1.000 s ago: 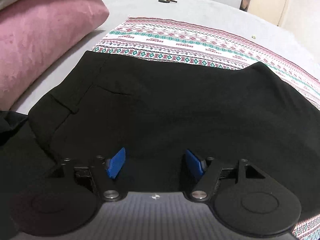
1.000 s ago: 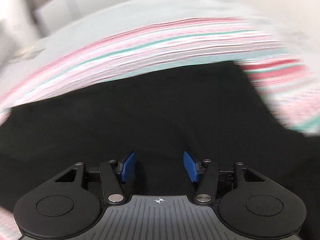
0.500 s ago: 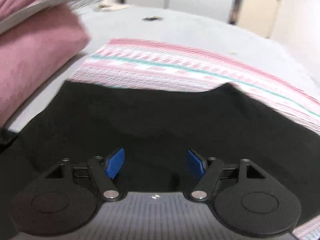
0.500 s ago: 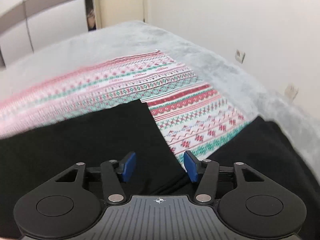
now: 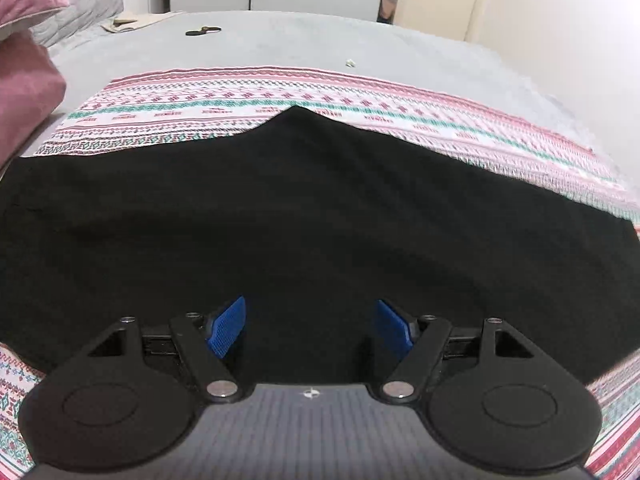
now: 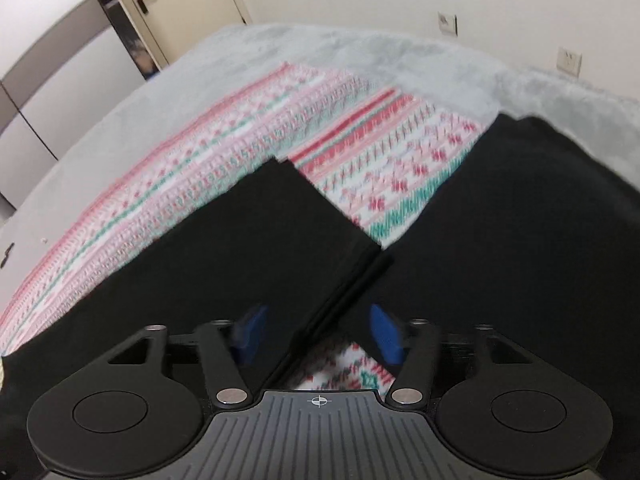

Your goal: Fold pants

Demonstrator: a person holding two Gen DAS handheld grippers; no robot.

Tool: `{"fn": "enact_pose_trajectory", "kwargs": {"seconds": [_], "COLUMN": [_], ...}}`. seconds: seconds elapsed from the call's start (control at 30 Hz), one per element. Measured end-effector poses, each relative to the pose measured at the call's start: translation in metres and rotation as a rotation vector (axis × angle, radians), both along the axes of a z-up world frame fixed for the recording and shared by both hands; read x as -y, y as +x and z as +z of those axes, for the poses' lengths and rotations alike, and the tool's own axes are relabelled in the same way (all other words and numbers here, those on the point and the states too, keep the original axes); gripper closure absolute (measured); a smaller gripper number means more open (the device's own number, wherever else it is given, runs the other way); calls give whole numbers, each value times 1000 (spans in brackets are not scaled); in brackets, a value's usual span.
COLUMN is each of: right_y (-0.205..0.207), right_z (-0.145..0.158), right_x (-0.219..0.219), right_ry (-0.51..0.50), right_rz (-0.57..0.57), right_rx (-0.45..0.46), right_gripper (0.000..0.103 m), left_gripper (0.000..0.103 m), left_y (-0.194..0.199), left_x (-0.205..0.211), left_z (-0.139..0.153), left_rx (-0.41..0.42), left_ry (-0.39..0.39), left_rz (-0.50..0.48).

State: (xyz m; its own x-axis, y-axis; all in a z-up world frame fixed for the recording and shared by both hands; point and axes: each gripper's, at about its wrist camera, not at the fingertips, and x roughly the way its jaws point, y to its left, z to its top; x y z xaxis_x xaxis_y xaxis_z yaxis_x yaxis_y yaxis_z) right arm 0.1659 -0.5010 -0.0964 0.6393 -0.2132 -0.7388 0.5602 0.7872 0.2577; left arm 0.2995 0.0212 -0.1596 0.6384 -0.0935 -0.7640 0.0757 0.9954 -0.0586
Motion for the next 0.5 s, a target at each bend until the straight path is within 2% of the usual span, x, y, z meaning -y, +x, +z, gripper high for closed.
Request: {"fn": "enact_pose_trajectory", "kwargs": {"seconds": [0.2, 0.3, 0.5], "right_y": [0, 0, -4], "right_z": [-3, -5, -9], "right_x": [2, 6, 18], "right_ry": [30, 18, 75], "right_rz": [-22, -51, -112], "right_rx": [14, 17, 90], "right_gripper": [35, 35, 35], "left_gripper": [13, 11, 8], "left_y": [8, 9, 6], "left_x": [4, 7, 11], "left_z": [-19, -23, -24], "left_rx": [-51, -46, -40], "left_ry": [17, 25, 31], "left_rz": [-11, -18, -30]}}
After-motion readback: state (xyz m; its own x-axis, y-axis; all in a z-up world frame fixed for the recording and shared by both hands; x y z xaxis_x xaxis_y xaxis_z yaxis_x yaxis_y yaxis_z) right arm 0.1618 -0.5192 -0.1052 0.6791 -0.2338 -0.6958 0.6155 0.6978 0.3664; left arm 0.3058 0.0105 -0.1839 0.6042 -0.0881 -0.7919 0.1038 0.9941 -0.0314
